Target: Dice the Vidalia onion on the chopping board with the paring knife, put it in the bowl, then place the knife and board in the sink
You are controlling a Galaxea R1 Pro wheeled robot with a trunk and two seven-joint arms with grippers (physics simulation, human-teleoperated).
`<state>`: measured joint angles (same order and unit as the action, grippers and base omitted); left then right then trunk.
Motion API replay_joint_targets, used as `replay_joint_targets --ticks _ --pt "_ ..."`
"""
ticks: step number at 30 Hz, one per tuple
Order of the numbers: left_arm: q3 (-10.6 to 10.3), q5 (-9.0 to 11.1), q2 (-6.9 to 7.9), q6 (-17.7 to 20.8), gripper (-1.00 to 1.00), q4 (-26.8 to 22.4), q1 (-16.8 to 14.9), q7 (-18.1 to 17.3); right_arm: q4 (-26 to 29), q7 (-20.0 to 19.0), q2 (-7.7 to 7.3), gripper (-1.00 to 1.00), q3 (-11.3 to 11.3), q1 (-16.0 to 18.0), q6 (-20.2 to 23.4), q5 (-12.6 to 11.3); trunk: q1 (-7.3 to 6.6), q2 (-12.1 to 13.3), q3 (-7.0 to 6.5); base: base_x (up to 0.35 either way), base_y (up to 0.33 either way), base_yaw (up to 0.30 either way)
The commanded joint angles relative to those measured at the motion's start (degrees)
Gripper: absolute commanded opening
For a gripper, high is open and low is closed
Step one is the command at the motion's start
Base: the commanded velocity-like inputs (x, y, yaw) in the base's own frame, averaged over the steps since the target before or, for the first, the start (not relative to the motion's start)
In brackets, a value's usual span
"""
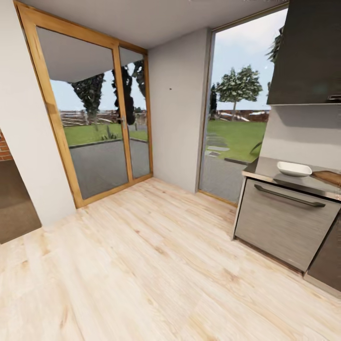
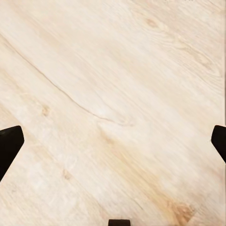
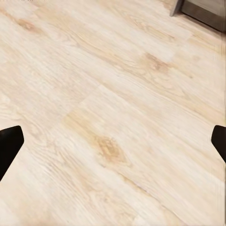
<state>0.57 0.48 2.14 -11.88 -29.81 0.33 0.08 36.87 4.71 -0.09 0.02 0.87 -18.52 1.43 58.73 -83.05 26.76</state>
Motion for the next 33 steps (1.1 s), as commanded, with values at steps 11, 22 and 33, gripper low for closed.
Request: replay_joint_targets --ticks 11,22,33 --pt "0.0 0.0 0.44 -0.1 1.0 1.0 0.0 0.0 -0.2 0.3 0.1 1.0 0.1 0.0 -0.1 0.0 0.0 0.0 -0.56 0.0 0.0 -0.221" --pt "0.0 0.0 0.26 -0.1 1.0 2.0 0.0 0.0 -1.4 0.5 0.25 1.0 0.1 0.1 -0.1 -0.1 0.0 0.0 -1.28 0.0 0.0 -0.187" --pt "-0.1 0.0 0.23 -0.1 1.0 2.0 0.0 0.0 -1.5 0.5 0.27 1.0 0.1 0.1 -0.1 -0.2 0.0 0.0 -2.02 0.0 0.0 -0.188"
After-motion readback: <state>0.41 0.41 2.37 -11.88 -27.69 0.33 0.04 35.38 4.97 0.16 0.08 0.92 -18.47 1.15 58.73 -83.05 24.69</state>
